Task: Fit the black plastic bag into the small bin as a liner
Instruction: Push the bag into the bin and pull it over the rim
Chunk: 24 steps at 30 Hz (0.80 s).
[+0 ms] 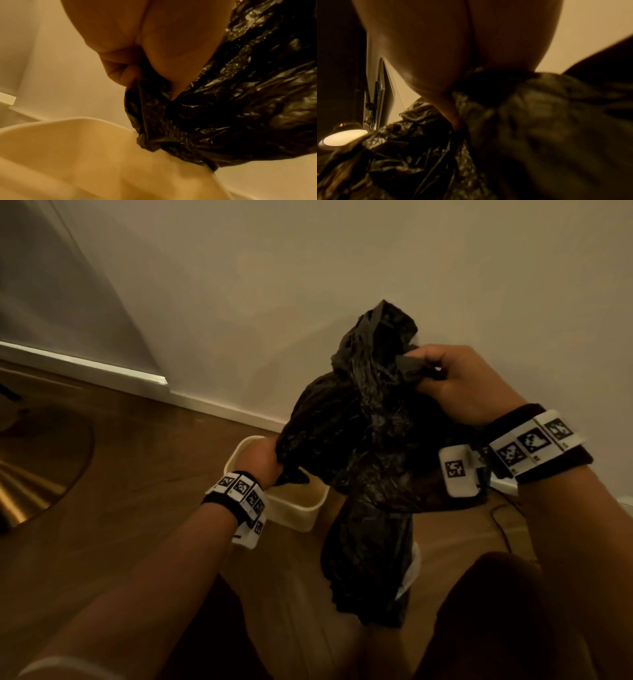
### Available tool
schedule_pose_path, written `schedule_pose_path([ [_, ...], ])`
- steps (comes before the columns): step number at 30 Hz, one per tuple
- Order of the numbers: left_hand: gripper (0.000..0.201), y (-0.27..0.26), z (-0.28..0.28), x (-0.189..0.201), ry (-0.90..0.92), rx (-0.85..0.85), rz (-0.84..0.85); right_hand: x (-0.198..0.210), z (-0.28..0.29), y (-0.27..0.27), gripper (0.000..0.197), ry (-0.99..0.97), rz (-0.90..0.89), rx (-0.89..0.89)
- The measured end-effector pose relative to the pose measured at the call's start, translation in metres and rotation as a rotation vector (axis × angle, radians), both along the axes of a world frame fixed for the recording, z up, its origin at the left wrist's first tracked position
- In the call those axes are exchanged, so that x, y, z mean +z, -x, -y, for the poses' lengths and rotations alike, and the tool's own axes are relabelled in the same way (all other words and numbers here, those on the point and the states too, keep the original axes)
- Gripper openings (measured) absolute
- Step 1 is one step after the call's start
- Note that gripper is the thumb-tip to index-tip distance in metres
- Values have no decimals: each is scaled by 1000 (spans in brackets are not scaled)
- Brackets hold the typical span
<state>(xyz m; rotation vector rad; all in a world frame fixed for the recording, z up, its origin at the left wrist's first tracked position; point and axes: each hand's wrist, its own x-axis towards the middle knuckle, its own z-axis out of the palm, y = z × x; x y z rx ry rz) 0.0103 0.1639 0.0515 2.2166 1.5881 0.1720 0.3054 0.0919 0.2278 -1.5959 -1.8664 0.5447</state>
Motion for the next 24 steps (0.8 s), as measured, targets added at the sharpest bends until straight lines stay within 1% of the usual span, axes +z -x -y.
schedule_pose_path([
  [2,10,12,-14,-7,-18,46,17,9,-2,9,24,-56,-19,-35],
  [3,7,17,-17,-9,-5,63,44,15,-4,13,25,-94,-22,-46],
  [6,6,30,-24,-14,62,44,141,30,-13,26,25,-185,-44,-98],
  [8,7,34,-28,-18,96,31,220,34,-22,31,26,-226,-22,-106],
  [10,14,34,-30,-24,159,-11,259,31,-32,31,27,-234,-3,-110],
  [11,17,33,-29,-27,191,-34,233,26,-38,31,28,-223,7,-108],
  [12,21,33,-29,-32,223,-60,180,21,-44,30,29,-207,16,-107],
  [15,28,29,-29,-45,324,-199,-62,-3,-60,30,30,-136,31,-77],
  [16,36,28,-31,-48,346,-230,-100,-11,-66,32,30,-108,37,-45],
  [17,48,27,-32,-47,374,-230,-79,-18,-70,34,30,-75,40,-8],
  [18,61,27,-34,-46,382,-204,-1,-24,-74,36,30,-40,41,29],
  [19,72,27,-36,-43,336,-168,92,-29,-79,38,30,-7,43,65],
  [20,82,26,-38,-42,251,-132,166,-34,-83,40,30,26,45,99],
  [21,89,24,-40,-40,177,-100,199,-38,-87,40,30,52,45,130],
  [22,94,21,-43,-39,134,-78,233,-41,-92,41,30,70,41,154],
  [23,93,17,-46,-36,129,-65,249,-44,-96,42,31,80,35,170],
  [24,83,14,-50,-38,132,-64,227,-47,-102,43,31,77,32,182],
])
